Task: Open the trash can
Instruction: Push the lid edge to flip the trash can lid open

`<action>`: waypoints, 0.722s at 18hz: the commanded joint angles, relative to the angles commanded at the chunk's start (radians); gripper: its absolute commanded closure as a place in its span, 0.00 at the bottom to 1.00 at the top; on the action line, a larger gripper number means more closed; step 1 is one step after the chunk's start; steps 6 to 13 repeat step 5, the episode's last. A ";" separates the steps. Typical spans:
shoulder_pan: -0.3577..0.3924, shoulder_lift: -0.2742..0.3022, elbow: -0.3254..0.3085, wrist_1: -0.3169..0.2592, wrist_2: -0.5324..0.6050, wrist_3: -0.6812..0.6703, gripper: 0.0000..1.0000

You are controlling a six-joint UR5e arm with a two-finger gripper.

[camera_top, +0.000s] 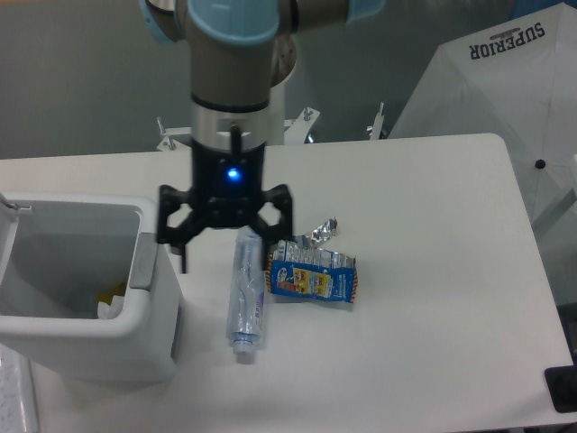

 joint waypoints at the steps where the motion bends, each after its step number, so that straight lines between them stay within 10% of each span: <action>1: 0.006 0.000 -0.009 -0.011 0.052 0.061 0.00; 13: 0.052 0.002 -0.051 -0.012 0.174 0.256 0.00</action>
